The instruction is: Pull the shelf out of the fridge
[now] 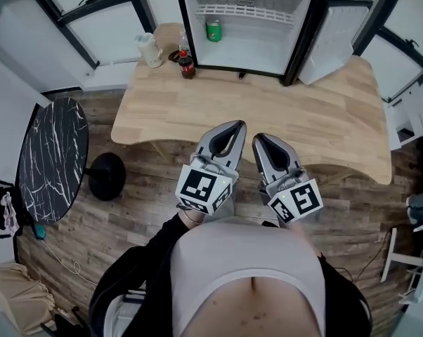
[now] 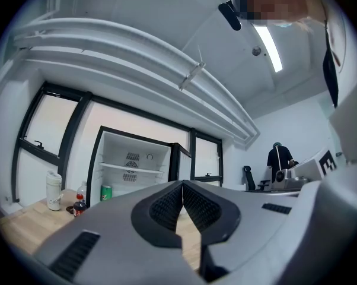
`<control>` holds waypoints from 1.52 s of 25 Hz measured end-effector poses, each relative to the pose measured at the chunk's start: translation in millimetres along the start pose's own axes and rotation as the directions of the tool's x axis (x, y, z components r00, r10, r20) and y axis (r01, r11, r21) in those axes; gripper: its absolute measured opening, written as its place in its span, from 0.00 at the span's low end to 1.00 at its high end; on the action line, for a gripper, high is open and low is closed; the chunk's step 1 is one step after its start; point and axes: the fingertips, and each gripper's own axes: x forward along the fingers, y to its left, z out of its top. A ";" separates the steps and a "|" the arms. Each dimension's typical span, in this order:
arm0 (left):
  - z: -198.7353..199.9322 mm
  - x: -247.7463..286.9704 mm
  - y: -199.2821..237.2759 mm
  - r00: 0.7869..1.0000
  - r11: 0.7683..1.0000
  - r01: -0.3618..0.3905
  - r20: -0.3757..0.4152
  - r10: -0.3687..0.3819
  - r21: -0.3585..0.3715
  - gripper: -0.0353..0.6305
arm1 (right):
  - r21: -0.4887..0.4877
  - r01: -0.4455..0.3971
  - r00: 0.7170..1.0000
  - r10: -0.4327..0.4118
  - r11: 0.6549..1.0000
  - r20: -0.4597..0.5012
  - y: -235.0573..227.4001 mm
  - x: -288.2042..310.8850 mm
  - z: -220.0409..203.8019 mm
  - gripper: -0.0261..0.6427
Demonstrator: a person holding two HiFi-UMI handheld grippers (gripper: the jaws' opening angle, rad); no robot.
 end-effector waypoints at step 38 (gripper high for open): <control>-29.1 201.5 166.5 0.994 0.995 -0.004 -0.109 -0.007 -0.101 0.06 | 0.073 0.144 0.989 -0.140 0.987 -0.052 -192.9 184.7 -22.4 0.11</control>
